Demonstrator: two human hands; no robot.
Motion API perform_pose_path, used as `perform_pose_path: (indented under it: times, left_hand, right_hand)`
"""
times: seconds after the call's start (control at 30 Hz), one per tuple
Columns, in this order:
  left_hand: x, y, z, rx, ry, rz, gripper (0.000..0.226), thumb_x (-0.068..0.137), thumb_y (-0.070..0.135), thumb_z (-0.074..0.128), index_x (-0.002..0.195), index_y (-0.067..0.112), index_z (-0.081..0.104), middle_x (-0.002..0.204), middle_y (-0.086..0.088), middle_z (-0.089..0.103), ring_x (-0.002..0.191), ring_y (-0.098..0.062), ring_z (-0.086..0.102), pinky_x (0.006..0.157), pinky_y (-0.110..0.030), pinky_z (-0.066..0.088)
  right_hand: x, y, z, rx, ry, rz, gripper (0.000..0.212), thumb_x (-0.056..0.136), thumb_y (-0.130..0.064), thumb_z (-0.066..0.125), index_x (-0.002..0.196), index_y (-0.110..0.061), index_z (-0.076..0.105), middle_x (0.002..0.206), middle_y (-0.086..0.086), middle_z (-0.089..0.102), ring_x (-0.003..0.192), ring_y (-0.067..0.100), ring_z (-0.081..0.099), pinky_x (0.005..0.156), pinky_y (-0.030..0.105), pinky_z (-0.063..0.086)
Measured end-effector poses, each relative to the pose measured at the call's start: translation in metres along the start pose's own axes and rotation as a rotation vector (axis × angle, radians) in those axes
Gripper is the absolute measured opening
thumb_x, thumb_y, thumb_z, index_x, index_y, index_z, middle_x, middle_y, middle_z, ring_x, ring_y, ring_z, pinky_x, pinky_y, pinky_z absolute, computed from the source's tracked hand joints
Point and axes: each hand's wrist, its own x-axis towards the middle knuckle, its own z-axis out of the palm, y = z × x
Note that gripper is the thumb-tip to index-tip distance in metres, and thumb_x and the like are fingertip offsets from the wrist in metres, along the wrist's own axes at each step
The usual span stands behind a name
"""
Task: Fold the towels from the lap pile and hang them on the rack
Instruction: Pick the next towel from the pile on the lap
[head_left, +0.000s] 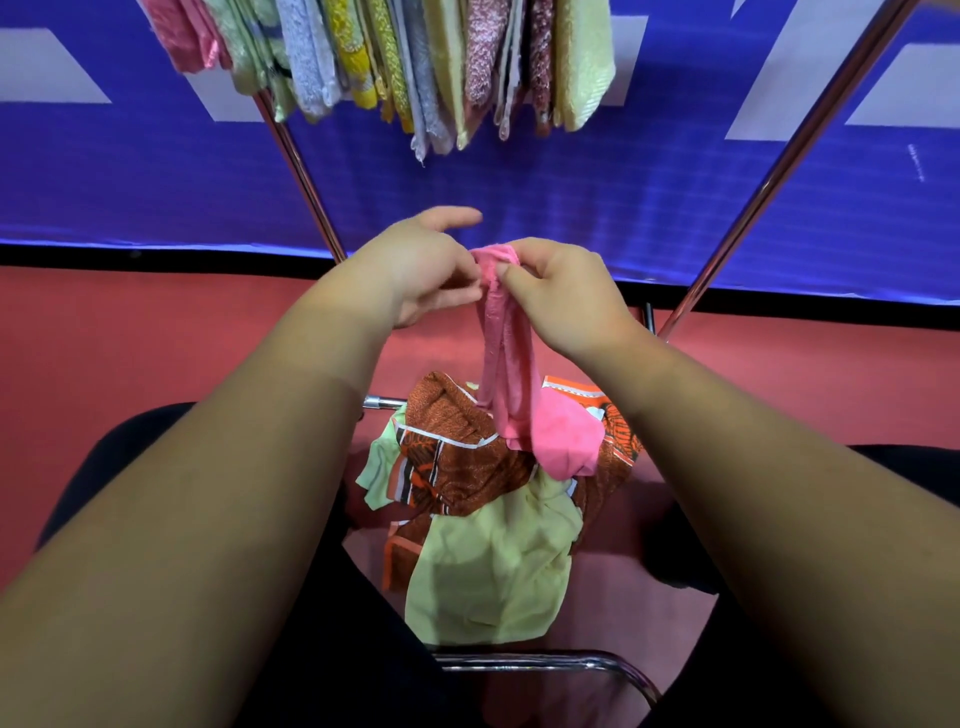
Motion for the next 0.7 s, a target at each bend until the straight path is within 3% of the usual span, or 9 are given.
perform_pose_path:
  times: [0.07, 0.13, 0.27, 0.37, 0.47, 0.57, 0.7]
  left_hand:
    - [-0.001, -0.003, 0.000, 0.262, -0.017, 0.051, 0.045, 0.093, -0.005, 0.067, 0.120, 0.030, 0.076, 0.088, -0.004, 0.073, 0.071, -0.012, 0.069, 0.063, -0.027, 0.061]
    - [-0.003, -0.006, 0.000, 0.385, -0.018, 0.106, 0.023, 0.096, 0.002, 0.071, 0.107, 0.022, 0.078, 0.068, 0.004, 0.072, 0.056, -0.007, 0.064, 0.058, -0.028, 0.050]
    - [-0.004, -0.009, -0.003, 0.471, 0.003, 0.192, 0.004, 0.093, 0.012, 0.080, 0.096, 0.014, 0.077, 0.070, -0.011, 0.074, 0.056, -0.022, 0.063, 0.064, -0.034, 0.053]
    - [-0.006, -0.007, -0.003, 0.480, -0.011, 0.231, 0.012, 0.093, 0.012, 0.080, 0.098, 0.004, 0.073, 0.073, -0.024, 0.075, 0.055, -0.033, 0.067, 0.064, -0.049, 0.058]
    - [-0.008, -0.004, -0.003, 0.484, -0.022, 0.287, 0.021, 0.092, 0.016, 0.082, 0.096, 0.000, 0.069, 0.070, -0.023, 0.073, 0.051, -0.036, 0.067, 0.058, -0.052, 0.059]
    - [-0.009, -0.002, -0.001, 0.509, -0.024, 0.340, 0.024, 0.092, 0.021, 0.084, 0.095, 0.003, 0.069, 0.066, -0.016, 0.064, 0.055, -0.035, 0.063, 0.053, -0.043, 0.053]
    - [-0.004, -0.002, 0.000, 0.546, 0.001, 0.370, 0.025, 0.087, 0.028, 0.088, 0.089, 0.010, 0.071, 0.060, 0.007, 0.061, 0.054, -0.017, 0.059, 0.054, -0.032, 0.045]
  right_hand:
    - [0.001, 0.000, 0.000, -0.027, -0.012, -0.005, 0.026, 0.105, -0.035, 0.059, 0.123, -0.037, 0.078, 0.110, -0.012, 0.080, 0.106, 0.004, 0.070, 0.095, 0.029, 0.054]
    - [0.002, 0.002, -0.001, -0.055, -0.003, -0.022, 0.026, 0.106, -0.035, 0.057, 0.121, -0.036, 0.079, 0.108, -0.010, 0.079, 0.102, 0.007, 0.070, 0.090, 0.028, 0.053]
    - [0.002, 0.007, -0.003, -0.082, 0.054, -0.023, 0.027, 0.108, -0.038, 0.056, 0.097, -0.024, 0.077, 0.076, -0.006, 0.068, 0.071, 0.009, 0.058, 0.067, 0.029, 0.042]
    - [0.003, 0.007, -0.003, -0.111, 0.114, -0.029, 0.039, 0.108, -0.041, 0.055, 0.085, -0.013, 0.068, 0.068, -0.001, 0.062, 0.067, 0.018, 0.053, 0.065, 0.038, 0.042]
    - [0.005, 0.006, -0.006, -0.139, 0.161, -0.026, 0.035, 0.105, -0.041, 0.057, 0.083, -0.015, 0.065, 0.068, -0.003, 0.061, 0.069, 0.018, 0.056, 0.066, 0.038, 0.043]
    - [0.007, 0.004, -0.011, -0.044, 0.208, -0.014, 0.011, 0.097, -0.034, 0.067, 0.099, -0.025, 0.073, 0.088, -0.008, 0.073, 0.084, 0.008, 0.065, 0.079, 0.030, 0.053]
    - [0.009, 0.003, -0.015, -0.019, 0.200, 0.004, 0.006, 0.094, -0.033, 0.072, 0.099, -0.029, 0.074, 0.086, -0.009, 0.072, 0.080, 0.007, 0.065, 0.077, 0.030, 0.055]
